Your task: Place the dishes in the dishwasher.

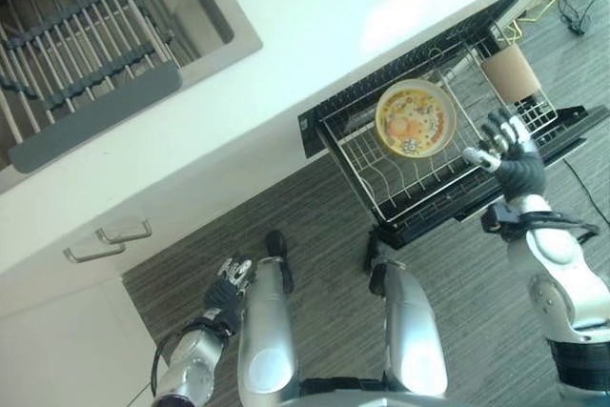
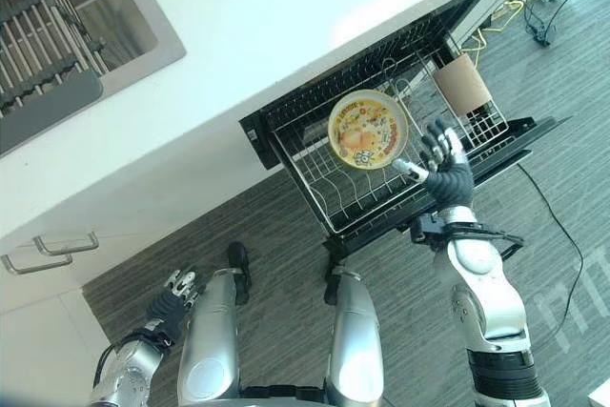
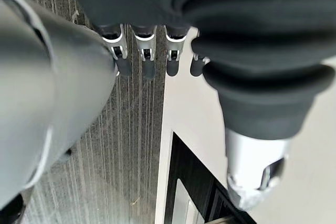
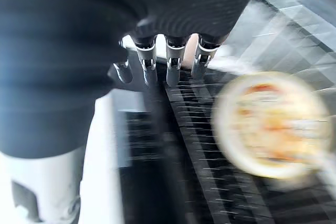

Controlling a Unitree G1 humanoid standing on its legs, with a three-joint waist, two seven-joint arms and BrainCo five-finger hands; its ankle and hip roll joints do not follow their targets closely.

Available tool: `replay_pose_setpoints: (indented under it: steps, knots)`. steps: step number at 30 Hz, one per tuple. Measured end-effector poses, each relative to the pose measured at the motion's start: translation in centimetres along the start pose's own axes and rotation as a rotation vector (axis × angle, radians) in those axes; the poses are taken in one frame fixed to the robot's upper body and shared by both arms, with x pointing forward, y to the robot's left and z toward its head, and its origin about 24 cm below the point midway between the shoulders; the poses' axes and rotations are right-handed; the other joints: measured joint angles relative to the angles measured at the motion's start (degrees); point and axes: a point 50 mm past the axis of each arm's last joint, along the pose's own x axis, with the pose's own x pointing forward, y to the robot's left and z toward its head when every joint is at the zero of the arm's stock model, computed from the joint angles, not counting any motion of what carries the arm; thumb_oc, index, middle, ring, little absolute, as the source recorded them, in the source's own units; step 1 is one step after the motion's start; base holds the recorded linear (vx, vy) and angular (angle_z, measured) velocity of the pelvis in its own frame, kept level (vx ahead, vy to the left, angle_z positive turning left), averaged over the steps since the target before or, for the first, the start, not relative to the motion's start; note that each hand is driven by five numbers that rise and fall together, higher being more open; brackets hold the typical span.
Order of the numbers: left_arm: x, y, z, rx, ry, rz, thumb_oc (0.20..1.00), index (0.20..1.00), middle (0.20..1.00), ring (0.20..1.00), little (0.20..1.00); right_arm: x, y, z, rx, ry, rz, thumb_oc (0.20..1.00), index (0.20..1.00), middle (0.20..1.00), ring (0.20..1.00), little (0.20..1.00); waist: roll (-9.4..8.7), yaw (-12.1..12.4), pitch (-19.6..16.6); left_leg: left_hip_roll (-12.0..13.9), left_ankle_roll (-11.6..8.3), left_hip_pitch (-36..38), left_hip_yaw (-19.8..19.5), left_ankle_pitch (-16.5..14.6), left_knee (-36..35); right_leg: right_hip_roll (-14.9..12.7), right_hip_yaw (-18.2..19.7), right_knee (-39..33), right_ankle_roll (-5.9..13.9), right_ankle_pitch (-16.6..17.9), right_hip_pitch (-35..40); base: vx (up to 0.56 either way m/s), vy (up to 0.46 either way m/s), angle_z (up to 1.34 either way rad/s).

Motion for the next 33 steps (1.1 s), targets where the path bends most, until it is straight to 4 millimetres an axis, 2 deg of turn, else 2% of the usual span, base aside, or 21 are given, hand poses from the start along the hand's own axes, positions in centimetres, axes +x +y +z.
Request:
replay_pose_setpoints:
  steps: [1, 4, 7, 9, 10, 11, 12, 14, 16, 18, 24, 27, 29, 31, 33]
  knots:
    - [0.0, 0.4, -0.4, -0.004, 0.008, 0.018, 1.000, 1.000, 1.000, 1.000, 1.000, 0.4, -0.6, 1.1, -0.013, -0.055, -0.006, 1.000, 1.000, 1.000, 1.000, 1.000, -0.21, 0.0, 0.0, 0.1, -0.07, 1.2, 0.1, 0.0, -0.6, 0.2, -0.1, -1.0, -0.03, 0.3, 1.3, 0.09, -0.020, -0.05]
    - [-0.5, 1.4, -1.4, -0.012, 0.037, 0.065, 1.000, 1.000, 1.000, 1.000, 1.000, 0.3, -2.0, 2.7, -0.019, -0.159, -0.059, 1.000, 1.000, 1.000, 1.000, 1.000, -0.71, -0.5, -0.5, 0.0, -0.29, 5.7, 0.4, 0.1, -3.3, 0.7, -0.7, -4.2, 0.25, 0.7, 6.2, 0.07, -0.015, -0.01]
    - [-0.9, 2.2, -2.0, -0.012, 0.059, 0.102, 1.000, 1.000, 1.000, 1.000, 1.000, -0.4, -3.4, 3.4, -0.018, -0.235, -0.147, 1.000, 1.000, 1.000, 1.000, 1.000, -1.80, -0.8, -2.7, 0.1, -1.29, 7.8, 1.4, 0.8, -5.6, 1.2, -0.6, -6.6, 1.05, 1.8, 7.9, 0.05, -0.028, -0.09]
    - [-1.4, 2.9, -3.1, -0.023, 0.094, 0.141, 1.000, 1.000, 1.000, 1.000, 1.000, -0.8, -4.3, 3.4, -0.015, -0.255, -0.234, 1.000, 1.000, 1.000, 1.000, 1.000, -1.74, -0.9, -5.5, -0.1, -1.52, 9.2, 1.8, 1.2, -7.4, 1.7, -0.7, -9.2, 1.26, 2.9, 9.5, 0.05, -0.046, -0.05]
    - [-1.4, 2.9, -3.3, -0.013, 0.105, 0.145, 1.000, 1.000, 1.000, 1.000, 1.000, -0.8, -4.7, 3.2, -0.013, -0.254, -0.268, 0.765, 0.765, 0.765, 0.765, 0.765, -1.77, -0.9, -5.9, -0.1, -1.67, 10.1, 1.9, 1.4, -8.1, 1.8, -0.9, -10.0, 1.33, 3.0, 10.6, 0.06, -0.059, 0.05]
    - [-1.6, 3.1, -3.7, -0.009, 0.117, 0.156, 1.000, 1.000, 1.000, 1.000, 1.000, -1.0, -5.8, 1.9, -0.021, -0.201, -0.341, 0.533, 0.533, 0.533, 0.533, 0.533, -1.88, -0.7, -7.4, -0.2, -1.92, 11.9, 1.9, 1.9, -9.8, 2.0, -1.4, -11.7, 1.36, 3.2, 12.5, 0.08, -0.060, 0.13]
    - [-2.1, 3.5, -4.3, -0.018, 0.136, 0.176, 1.000, 1.000, 1.000, 1.000, 1.000, -1.3, -6.8, 0.3, -0.036, -0.131, -0.407, 0.200, 0.200, 0.200, 0.200, 0.200, -1.77, -0.5, -10.0, -0.4, -2.16, 12.7, 1.7, 2.4, -11.4, 2.2, -1.9, -12.9, 1.40, 3.3, 13.5, 0.08, -0.042, 0.12]
    - [-2.8, 4.0, -4.9, -0.012, 0.160, 0.196, 1.000, 1.000, 1.000, 1.000, 1.000, -1.8, -8.0, -1.3, -0.044, -0.063, -0.483, 0.200, 0.200, 0.200, 0.200, 0.200, -1.57, -0.4, -11.1, -0.9, -2.44, 14.7, 1.7, 3.1, -13.6, 2.3, -2.5, -14.4, 1.50, 3.4, 15.4, 0.08, -0.040, 0.11]
    - [-3.4, 4.4, -5.8, 0.008, 0.198, 0.215, 1.000, 1.000, 1.000, 1.000, 1.000, -3.0, -9.1, -3.8, -0.044, 0.039, -0.581, 0.200, 0.200, 0.200, 0.200, 0.200, -0.97, -0.4, -12.8, -1.0, -2.48, 15.6, 1.6, 3.3, -14.4, 2.3, -3.0, -15.0, 1.58, 3.3, 16.5, 0.06, -0.028, 0.10]
    - [-3.9, 4.6, -6.5, 0.025, 0.227, 0.228, 1.000, 1.000, 1.000, 1.000, 1.000, -4.7, -9.7, -6.5, -0.027, 0.153, -0.668, 0.200, 0.200, 0.200, 0.200, 0.200, -0.05, -0.1, -13.5, -1.2, -2.49, 15.8, 1.6, 3.4, -14.9, 2.3, -3.0, -15.3, 1.63, 3.3, 16.6, 0.09, -0.007, 0.01]
    - [-4.6, 5.5, -6.9, 0.023, 0.235, 0.313, 1.000, 1.000, 1.000, 1.000, 1.000, -9.3, -11.3, -12.1, -0.071, 0.407, -0.817, 0.200, 0.200, 0.200, 0.200, 0.200, 2.31, 0.7, -14.9, -2.0, -2.40, 17.6, 1.3, 3.4, -15.9, 1.6, -3.5, -15.7, 2.02, 3.1, 18.7, 0.09, -0.007, 0.06]
    - [-4.9, 5.7, -7.2, 0.045, 0.259, 0.328, 1.000, 1.000, 1.000, 1.000, 1.000, -11.4, -11.9, -14.0, -0.088, 0.518, -0.840, 0.200, 0.200, 0.200, 0.200, 0.200, 3.33, 1.0, -15.5, -2.3, -2.17, 17.7, 0.0, 3.6, -15.6, 1.1, -4.7, -14.4, 2.37, 2.3, 19.2, 0.07, -0.044, 0.21]
    - [-5.0, 5.9, -7.3, 0.045, 0.274, 0.339, 1.000, 1.000, 1.000, 1.000, 1.000, -11.7, -12.0, -14.7, -0.075, 0.550, -0.830, 0.200, 0.200, 0.200, 0.200, 0.200, 3.32, 1.2, -15.5, -2.3, -2.10, 17.6, -0.2, 3.5, -14.5, 0.9, -4.7, -13.2, 2.26, 1.7, 19.0, 0.04, -0.026, 0.07]
    - [-4.9, 5.9, -7.1, 0.049, 0.273, 0.339, 1.000, 1.000, 1.000, 1.000, 1.000, -12.0, -12.2, -15.6, -0.041, 0.593, -0.839, 0.200, 0.200, 0.200, 0.200, 0.200, 3.30, 1.3, -15.4, -2.1, -1.97, 17.2, -0.4, 3.0, -12.9, 0.2, -4.7, -10.3, 1.95, 0.1, 18.1, 0.01, -0.016, 0.07]
    - [-4.5, 6.1, -6.5, 0.063, 0.259, 0.334, 1.000, 1.000, 1.000, 1.000, 1.000, -12.6, -12.6, -16.2, 0.010, 0.619, -0.875, 0.200, 0.200, 0.200, 0.200, 0.200, 3.40, 1.4, -15.3, -2.2, -1.70, 14.1, -1.5, 1.0, -8.5, -1.4, -4.5, -3.0, 1.22, -3.7, 14.4, -0.03, -0.017, 0.15]
